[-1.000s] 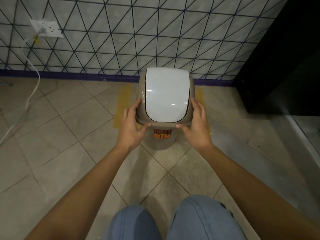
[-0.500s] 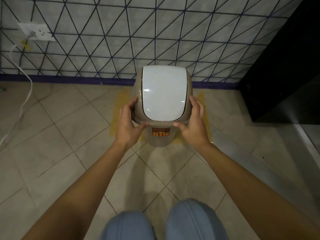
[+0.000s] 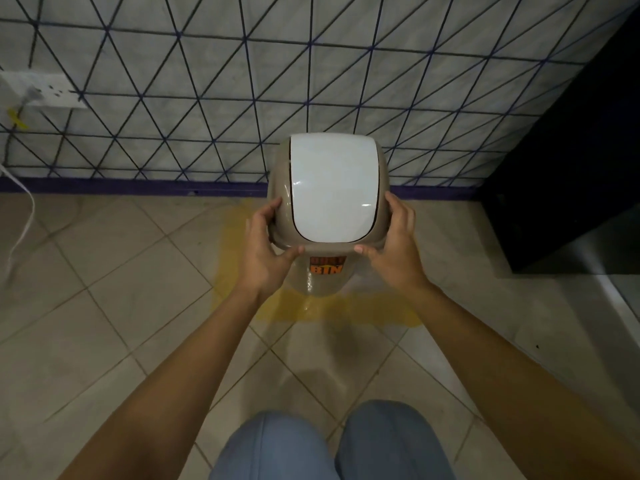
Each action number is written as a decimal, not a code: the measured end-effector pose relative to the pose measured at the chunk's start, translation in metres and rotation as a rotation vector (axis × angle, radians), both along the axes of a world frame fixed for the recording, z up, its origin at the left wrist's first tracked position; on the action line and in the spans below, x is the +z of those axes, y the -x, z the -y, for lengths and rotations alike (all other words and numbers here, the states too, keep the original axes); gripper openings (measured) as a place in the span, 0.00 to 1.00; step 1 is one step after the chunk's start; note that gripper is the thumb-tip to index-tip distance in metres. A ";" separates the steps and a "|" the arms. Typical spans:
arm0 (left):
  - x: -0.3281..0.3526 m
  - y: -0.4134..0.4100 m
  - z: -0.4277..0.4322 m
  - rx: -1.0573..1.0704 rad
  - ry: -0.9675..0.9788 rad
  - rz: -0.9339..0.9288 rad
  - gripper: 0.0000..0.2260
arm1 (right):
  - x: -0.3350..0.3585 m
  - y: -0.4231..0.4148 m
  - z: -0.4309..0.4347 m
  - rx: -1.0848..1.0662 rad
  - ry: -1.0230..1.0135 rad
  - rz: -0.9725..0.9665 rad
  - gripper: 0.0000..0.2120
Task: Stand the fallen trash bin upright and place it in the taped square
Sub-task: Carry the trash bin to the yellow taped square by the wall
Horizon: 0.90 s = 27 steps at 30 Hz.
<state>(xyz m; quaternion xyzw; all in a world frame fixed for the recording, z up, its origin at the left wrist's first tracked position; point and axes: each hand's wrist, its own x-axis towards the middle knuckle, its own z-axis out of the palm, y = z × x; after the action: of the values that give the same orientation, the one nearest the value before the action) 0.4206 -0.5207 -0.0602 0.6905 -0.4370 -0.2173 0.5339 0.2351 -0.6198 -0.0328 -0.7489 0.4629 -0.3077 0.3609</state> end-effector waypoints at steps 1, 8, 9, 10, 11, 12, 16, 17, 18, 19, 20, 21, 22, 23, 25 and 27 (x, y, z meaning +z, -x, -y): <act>0.001 -0.003 0.005 -0.004 -0.001 -0.002 0.38 | 0.001 -0.003 0.006 -0.003 -0.005 -0.007 0.47; -0.001 -0.021 0.043 -0.026 -0.003 0.012 0.38 | 0.001 -0.019 0.049 0.004 0.002 -0.017 0.48; -0.002 -0.022 0.047 -0.024 -0.005 0.014 0.38 | 0.000 -0.022 0.052 0.005 -0.003 -0.017 0.48; -0.001 -0.024 0.050 -0.020 -0.006 0.018 0.38 | 0.000 -0.024 0.056 0.004 -0.004 -0.013 0.48; 0.001 -0.026 0.055 -0.018 -0.009 0.023 0.39 | 0.000 -0.027 0.060 0.001 0.001 -0.011 0.48; 0.002 -0.028 0.059 -0.021 -0.012 0.027 0.39 | 0.000 -0.029 0.063 0.000 0.004 -0.010 0.47; 0.006 -0.035 0.071 -0.020 -0.023 0.015 0.39 | 0.000 -0.035 0.077 -0.004 -0.015 -0.002 0.47; 0.007 -0.036 0.074 -0.016 -0.029 0.004 0.39 | 0.000 -0.036 0.080 -0.007 -0.014 -0.006 0.47; 0.008 -0.038 0.076 -0.014 -0.037 -0.018 0.39 | 0.001 -0.038 0.082 -0.009 -0.014 -0.008 0.47; 0.009 -0.039 0.079 -0.016 -0.046 -0.057 0.39 | 0.001 -0.039 0.084 -0.010 -0.015 -0.004 0.48; 0.010 -0.040 0.080 -0.023 -0.055 -0.119 0.39 | 0.001 -0.041 0.085 -0.011 -0.018 0.001 0.48; 0.011 -0.041 0.082 -0.032 -0.062 -0.195 0.38 | 0.000 -0.042 0.087 -0.017 -0.023 0.007 0.49; 0.012 -0.043 0.084 -0.042 -0.072 -0.268 0.39 | 0.000 -0.043 0.088 -0.030 -0.032 0.010 0.50; 0.012 -0.044 0.086 -0.049 -0.083 -0.323 0.39 | -0.001 -0.044 0.091 -0.049 -0.047 0.015 0.50; 0.011 -0.047 0.091 -0.044 -0.108 -0.378 0.39 | -0.003 -0.045 0.096 -0.076 -0.101 0.023 0.50; 0.010 -0.050 0.096 -0.032 -0.126 -0.400 0.39 | -0.004 -0.047 0.101 -0.080 -0.161 0.021 0.49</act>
<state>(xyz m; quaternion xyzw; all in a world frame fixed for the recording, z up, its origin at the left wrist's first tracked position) 0.4706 -0.6170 -0.0498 0.6587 -0.3187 -0.3854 0.5622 0.2819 -0.7212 -0.0366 -0.6950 0.5118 -0.2916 0.4122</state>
